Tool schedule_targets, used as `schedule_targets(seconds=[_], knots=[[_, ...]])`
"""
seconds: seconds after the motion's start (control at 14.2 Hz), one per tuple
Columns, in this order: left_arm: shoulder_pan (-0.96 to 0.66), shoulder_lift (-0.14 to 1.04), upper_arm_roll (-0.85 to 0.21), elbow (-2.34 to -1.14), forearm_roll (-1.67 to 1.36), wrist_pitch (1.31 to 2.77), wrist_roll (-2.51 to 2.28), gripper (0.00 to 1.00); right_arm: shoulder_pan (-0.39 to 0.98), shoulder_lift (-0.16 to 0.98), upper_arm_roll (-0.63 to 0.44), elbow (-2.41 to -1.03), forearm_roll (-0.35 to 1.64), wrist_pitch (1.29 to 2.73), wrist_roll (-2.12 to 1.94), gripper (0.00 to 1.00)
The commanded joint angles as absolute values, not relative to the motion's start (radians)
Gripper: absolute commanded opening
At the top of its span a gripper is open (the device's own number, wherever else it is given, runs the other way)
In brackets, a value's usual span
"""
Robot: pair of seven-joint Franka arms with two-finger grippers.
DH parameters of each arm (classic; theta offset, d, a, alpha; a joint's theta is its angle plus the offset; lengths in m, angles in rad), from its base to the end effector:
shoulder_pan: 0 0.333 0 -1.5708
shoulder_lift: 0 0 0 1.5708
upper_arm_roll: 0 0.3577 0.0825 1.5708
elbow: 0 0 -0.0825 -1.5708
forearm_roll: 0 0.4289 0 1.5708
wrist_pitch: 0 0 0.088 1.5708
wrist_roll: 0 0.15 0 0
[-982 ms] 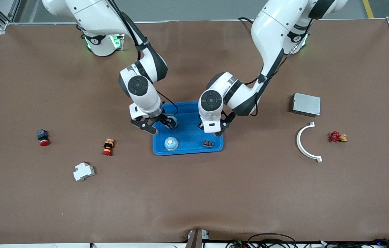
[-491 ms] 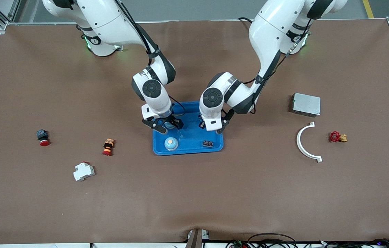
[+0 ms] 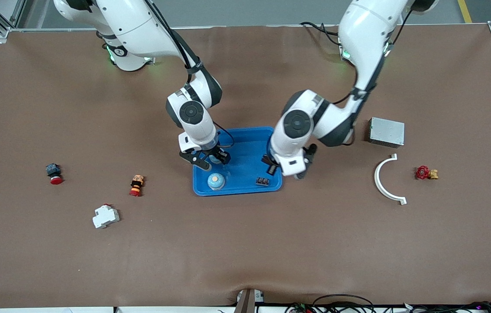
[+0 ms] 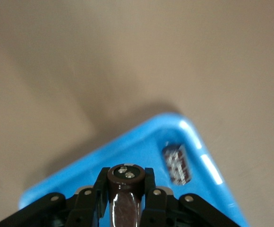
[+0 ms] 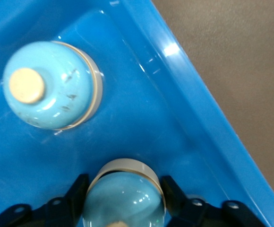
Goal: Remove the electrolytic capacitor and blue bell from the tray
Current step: 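Carry the capacitor toward the white arc while the right gripper carries the bell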
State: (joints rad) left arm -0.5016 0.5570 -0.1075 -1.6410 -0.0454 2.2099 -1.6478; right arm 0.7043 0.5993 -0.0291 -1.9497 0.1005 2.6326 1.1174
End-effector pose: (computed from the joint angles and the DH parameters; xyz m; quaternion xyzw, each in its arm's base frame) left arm 0.6137 -0.4221 0.2614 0.8562 0.5145 -0.0390 0.0265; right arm 0.5295 0.4237 0.1302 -0.9651 0.2579 -0.0121 0.0443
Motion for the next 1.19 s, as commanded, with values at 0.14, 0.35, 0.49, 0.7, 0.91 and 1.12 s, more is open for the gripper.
schedule_targets(seconds=[0.14, 0.35, 0.49, 0.7, 0.91, 1.12], knots=[[-0.352, 0.437, -0.110, -1.674, -0.055, 2.051, -1.435, 0.00, 0.672, 0.551, -0.034, -1.896, 0.109, 2.502, 1.092, 0.00], [-0.270, 0.417, -0.110, -1.672, -0.054, 1.976, -1.278, 0.00, 0.605, 0.506, -0.034, -1.826, 0.109, 2.308, 0.985, 0.00], [-0.224, 0.416, -0.110, -1.672, -0.054, 1.967, -1.195, 0.00, 0.542, 0.450, -0.034, -1.827, 0.110, 2.251, 0.825, 0.00], [-0.161, 0.422, -0.109, -1.681, -0.011, 1.935, -1.085, 0.00, 0.448, 0.376, -0.040, -1.853, 0.079, 2.188, 0.624, 0.00], [-0.115, 0.426, -0.110, -1.701, 0.023, 1.921, -1.013, 0.00, 0.324, 0.275, -0.040, -1.954, -0.005, 2.178, 0.410, 0.00], [-0.086, 0.431, -0.110, -1.720, 0.023, 1.921, -0.962, 0.00, 0.207, 0.244, -0.037, -2.011, -0.005, 2.189, 0.246, 0.00]])
